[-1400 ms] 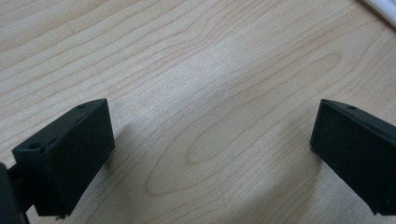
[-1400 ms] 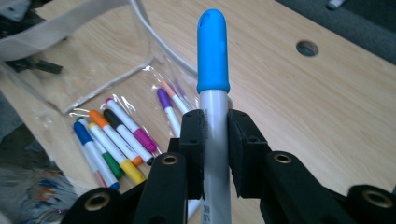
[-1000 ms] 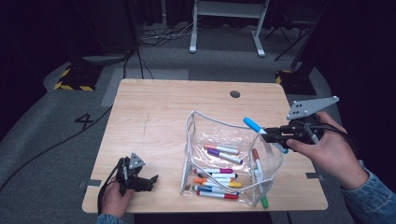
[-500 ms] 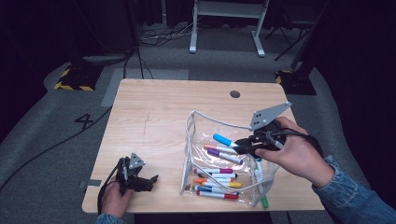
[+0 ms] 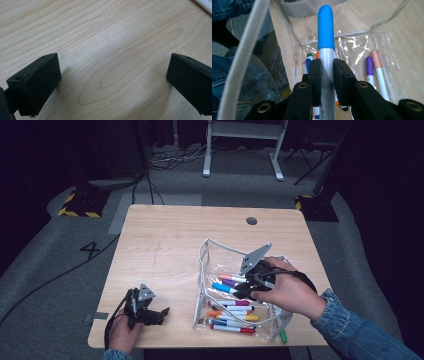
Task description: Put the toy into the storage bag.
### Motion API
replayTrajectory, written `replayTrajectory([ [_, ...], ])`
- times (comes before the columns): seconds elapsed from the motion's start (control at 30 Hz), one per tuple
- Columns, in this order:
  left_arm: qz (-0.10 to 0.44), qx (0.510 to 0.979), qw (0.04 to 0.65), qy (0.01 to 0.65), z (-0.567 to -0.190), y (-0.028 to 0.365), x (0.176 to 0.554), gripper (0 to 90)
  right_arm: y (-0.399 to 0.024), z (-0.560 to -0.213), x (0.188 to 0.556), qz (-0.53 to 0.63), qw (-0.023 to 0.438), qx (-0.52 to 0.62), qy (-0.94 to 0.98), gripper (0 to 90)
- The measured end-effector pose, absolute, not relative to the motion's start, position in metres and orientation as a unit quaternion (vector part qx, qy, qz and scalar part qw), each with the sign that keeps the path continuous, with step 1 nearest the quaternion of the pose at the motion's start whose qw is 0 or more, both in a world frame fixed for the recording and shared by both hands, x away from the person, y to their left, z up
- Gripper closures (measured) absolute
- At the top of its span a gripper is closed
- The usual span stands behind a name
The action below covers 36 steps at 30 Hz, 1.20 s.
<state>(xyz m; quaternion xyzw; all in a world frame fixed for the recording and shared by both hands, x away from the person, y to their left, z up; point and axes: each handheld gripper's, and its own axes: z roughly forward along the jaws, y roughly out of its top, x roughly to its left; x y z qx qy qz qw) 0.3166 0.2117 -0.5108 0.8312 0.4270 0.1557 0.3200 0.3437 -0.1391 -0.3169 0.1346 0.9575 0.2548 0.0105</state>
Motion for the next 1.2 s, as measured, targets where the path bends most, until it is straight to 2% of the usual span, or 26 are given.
replayTrajectory([
  [0.6, 0.156, 0.832, 0.319, 0.426, -0.511, 0.212, 0.317, 0.0, -0.123, -0.36, 0.345, 0.19, -0.027, 0.118, 0.974, 76.9],
  [1.03, 0.156, 0.831, 0.32, 0.427, -0.511, 0.212, 0.317, 0.0, -0.111, -0.381, 0.346, 0.135, -0.034, 0.096, 0.986, 76.4],
  [1.13, 0.156, 0.832, 0.319, 0.426, -0.511, 0.212, 0.317, 0.0, -0.112, -0.386, 0.349, 0.134, -0.006, 0.083, 0.988, 59.8],
  [1.2, 0.156, 0.831, 0.32, 0.427, -0.511, 0.212, 0.317, 0.0, -0.114, -0.385, 0.351, 0.143, 0.016, 0.074, 0.987, 55.8],
])
